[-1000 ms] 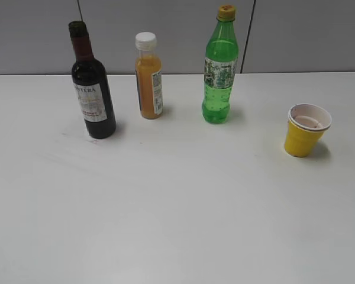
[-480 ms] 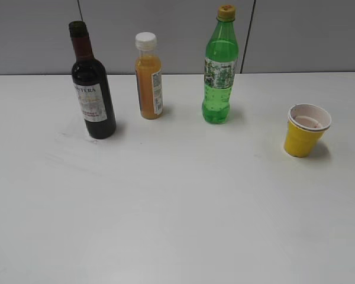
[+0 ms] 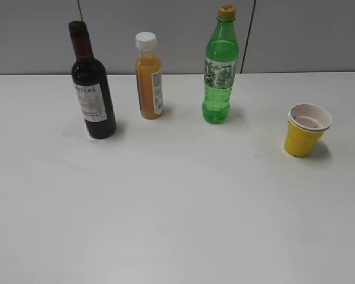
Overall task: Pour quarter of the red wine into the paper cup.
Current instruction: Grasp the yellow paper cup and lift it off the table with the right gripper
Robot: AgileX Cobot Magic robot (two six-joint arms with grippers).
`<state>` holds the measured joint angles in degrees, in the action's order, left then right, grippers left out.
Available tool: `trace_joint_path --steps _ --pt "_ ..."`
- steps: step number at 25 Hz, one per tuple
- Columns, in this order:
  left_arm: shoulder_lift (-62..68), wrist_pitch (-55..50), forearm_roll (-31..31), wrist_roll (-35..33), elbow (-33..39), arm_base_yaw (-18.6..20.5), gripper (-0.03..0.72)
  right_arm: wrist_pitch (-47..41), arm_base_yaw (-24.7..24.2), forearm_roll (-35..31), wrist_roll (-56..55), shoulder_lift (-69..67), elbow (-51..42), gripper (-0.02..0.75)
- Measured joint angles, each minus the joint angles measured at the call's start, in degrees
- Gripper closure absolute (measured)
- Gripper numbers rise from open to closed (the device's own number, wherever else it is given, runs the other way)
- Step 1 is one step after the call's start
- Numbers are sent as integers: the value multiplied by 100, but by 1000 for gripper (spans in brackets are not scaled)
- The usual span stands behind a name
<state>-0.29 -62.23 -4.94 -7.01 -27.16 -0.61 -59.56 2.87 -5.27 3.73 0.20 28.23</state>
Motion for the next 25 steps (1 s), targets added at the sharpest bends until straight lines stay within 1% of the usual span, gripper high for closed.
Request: trace_joint_path --steps 3,6,13,18,22,24,25 --pt "0 0 0 0 0 0 105 51 0 0 203 -119 47 128" --pt "0 0 0 0 0 0 105 544 0 -52 406 -512 128 113" --pt "0 6 0 0 0 0 105 2111 0 -403 632 -2133 154 112" --pt "0 6 0 0 0 0 105 3509 0 -820 941 -3524 154 122" --pt "0 6 0 0 0 0 105 4486 8 -963 1057 -4560 154 129" --pt "0 6 0 0 0 0 105 4977 136 -974 1068 -5078 147 133" --pt "0 6 0 0 0 0 105 5323 289 -981 1068 -5321 104 134"
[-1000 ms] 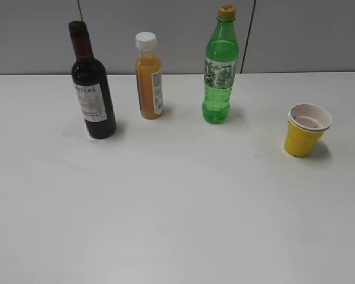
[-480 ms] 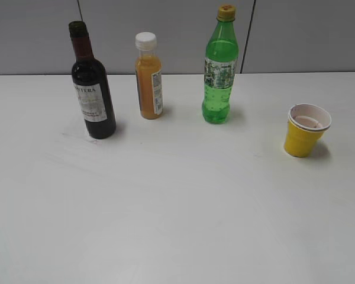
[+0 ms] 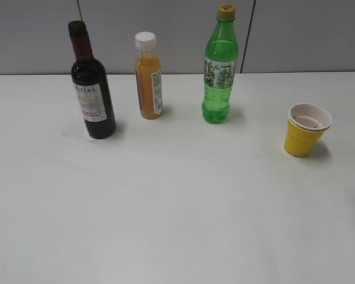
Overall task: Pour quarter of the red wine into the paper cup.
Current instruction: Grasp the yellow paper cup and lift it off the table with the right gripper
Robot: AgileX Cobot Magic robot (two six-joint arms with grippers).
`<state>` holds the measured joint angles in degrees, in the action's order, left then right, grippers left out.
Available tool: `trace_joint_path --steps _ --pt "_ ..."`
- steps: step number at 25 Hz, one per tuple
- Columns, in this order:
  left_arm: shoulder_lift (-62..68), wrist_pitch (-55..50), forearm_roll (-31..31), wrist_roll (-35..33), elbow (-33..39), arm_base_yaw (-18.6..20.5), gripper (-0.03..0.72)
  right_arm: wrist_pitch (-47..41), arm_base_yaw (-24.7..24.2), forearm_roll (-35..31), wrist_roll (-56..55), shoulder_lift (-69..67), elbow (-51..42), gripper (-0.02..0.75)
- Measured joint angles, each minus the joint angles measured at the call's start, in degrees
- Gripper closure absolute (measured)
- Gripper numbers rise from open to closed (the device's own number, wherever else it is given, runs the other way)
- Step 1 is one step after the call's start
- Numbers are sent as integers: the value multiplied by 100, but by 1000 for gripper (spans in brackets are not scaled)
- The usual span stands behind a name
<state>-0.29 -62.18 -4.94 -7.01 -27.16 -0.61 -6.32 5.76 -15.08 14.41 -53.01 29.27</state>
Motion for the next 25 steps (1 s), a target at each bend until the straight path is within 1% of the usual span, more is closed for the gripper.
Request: trace_joint_path --steps 3,5,6,8,12,15,18,22,25 --pt "0 0 0 0 0 0 105 1110 597 -70 6 -680 -197 136" --pt "0 0 0 0 0 0 105 1597 916 -173 6 -1075 -318 136" --pt "0 0 0 0 0 0 105 1737 987 -230 6 -1261 -392 139" --pt "0 0 0 0 0 0 105 2178 1029 -353 -23 -1575 -615 141" --pt "0 -7 0 0 0 0 105 3512 1032 -381 -378 -1965 -1412 142" --pt "0 -7 0 0 0 0 105 4264 1032 -212 -518 -2144 -1875 142" --pt "0 -7 0 0 0 0 105 4814 1032 -44 -574 -2388 -2042 139" --pt "0 -7 0 0 0 0 105 5784 1032 171 -824 -2932 -2169 76" --pt "0 -7 0 0 0 0 105 6511 1032 458 -1036 -3483 -2201 54"
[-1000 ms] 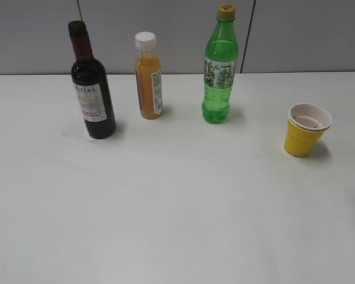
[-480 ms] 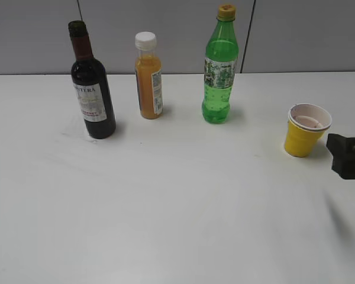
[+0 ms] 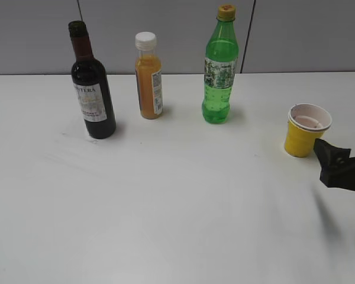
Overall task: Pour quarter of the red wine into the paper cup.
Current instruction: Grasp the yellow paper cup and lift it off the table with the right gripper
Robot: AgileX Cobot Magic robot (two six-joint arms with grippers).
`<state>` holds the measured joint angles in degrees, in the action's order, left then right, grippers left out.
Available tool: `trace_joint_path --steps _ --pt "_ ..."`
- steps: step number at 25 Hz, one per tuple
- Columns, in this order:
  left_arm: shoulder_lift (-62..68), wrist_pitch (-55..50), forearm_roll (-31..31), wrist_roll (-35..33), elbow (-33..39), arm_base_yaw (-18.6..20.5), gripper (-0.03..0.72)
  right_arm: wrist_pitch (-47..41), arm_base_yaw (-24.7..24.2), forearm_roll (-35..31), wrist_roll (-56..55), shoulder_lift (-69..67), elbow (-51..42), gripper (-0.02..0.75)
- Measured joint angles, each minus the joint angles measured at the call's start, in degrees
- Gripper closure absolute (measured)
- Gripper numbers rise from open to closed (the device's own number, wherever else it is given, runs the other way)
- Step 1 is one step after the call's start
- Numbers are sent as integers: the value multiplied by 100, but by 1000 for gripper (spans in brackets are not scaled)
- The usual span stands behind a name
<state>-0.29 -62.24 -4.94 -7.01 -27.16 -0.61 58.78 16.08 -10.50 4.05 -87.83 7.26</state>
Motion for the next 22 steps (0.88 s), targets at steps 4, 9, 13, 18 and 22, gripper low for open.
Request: trace_joint_path --steps 4,9,13,18,22 --pt "0 0 0 0 0 0 105 802 0 191 -178 -881 -10 48" --pt "0 0 0 0 0 0 105 967 0 215 -487 -1810 72 46" --pt "0 7 0 0 0 0 105 988 0 253 -540 -2124 381 46" --pt "0 7 0 0 0 0 105 1032 0 278 -552 -2409 776 46" --pt "0 7 0 0 0 0 105 1032 0 266 -552 -2800 1065 48"
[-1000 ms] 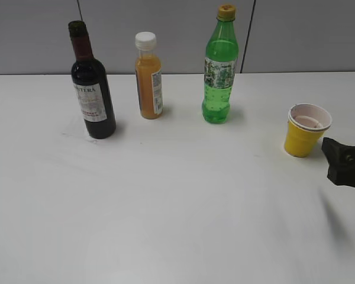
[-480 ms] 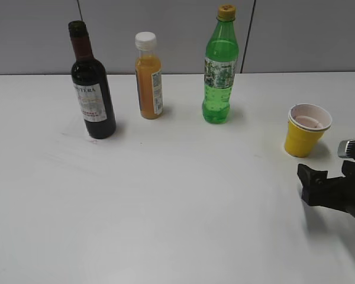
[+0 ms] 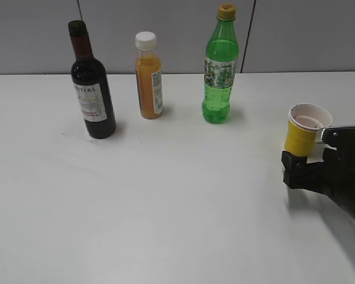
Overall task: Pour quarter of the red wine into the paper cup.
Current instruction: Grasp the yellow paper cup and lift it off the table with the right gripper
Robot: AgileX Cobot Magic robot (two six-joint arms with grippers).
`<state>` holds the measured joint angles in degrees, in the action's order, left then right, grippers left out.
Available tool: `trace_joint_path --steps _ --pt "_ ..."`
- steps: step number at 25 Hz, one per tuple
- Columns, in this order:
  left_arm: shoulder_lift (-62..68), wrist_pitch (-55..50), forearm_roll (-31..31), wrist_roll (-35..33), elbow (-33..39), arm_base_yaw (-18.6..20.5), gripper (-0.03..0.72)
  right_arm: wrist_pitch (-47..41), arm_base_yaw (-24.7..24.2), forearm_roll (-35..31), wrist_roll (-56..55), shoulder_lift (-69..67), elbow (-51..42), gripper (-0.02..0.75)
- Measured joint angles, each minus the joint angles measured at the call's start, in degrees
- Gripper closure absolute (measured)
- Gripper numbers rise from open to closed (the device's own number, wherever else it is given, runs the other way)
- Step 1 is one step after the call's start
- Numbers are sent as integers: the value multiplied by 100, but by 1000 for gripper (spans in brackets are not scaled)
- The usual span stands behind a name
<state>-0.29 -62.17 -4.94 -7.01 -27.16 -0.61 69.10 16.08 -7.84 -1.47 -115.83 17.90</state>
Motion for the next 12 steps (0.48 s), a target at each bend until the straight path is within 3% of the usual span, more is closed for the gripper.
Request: trace_joint_path --steps 12 --pt "0 0 0 0 0 0 105 56 0 -366 -274 -881 829 49"
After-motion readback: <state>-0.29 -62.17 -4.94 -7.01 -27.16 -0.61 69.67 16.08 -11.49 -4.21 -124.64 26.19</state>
